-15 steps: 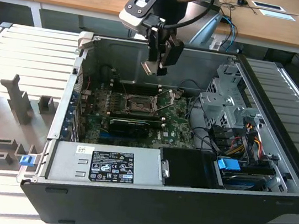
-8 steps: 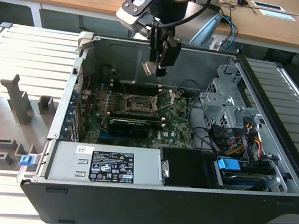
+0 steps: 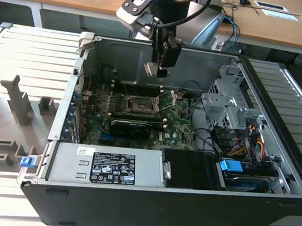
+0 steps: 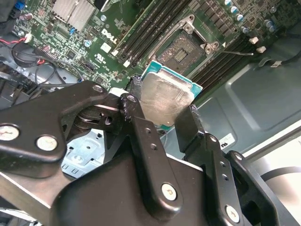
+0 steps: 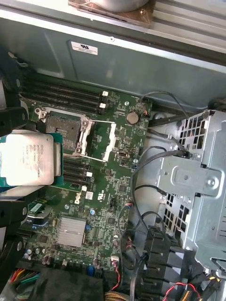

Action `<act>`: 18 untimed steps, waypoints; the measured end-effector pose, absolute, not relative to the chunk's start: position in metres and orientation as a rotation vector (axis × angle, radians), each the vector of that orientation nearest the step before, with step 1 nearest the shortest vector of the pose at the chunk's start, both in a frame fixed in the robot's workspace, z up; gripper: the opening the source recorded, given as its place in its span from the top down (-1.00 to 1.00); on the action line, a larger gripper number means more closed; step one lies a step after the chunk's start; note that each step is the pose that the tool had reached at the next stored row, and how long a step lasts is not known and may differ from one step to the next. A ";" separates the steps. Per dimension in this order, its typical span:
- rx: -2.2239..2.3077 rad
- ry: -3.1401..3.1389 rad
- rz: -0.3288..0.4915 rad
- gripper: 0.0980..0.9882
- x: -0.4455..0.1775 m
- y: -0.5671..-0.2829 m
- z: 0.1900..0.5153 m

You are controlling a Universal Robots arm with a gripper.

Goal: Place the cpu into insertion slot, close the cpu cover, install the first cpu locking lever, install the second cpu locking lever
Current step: 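Place the cpu into insertion slot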

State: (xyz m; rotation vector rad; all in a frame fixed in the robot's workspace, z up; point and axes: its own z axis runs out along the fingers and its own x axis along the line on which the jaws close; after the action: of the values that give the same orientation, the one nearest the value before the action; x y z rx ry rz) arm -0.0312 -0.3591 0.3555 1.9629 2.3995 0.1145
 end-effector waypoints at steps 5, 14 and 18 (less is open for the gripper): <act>2.015 2.354 0.113 0.04 -0.031 -0.359 0.354; 2.136 2.240 0.109 0.04 -0.032 -0.359 0.348; 2.150 2.226 0.108 0.04 -0.032 -0.359 0.345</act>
State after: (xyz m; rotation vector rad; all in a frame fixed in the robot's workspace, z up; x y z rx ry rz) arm -0.0321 -0.3590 0.3450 2.1498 2.2262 0.1079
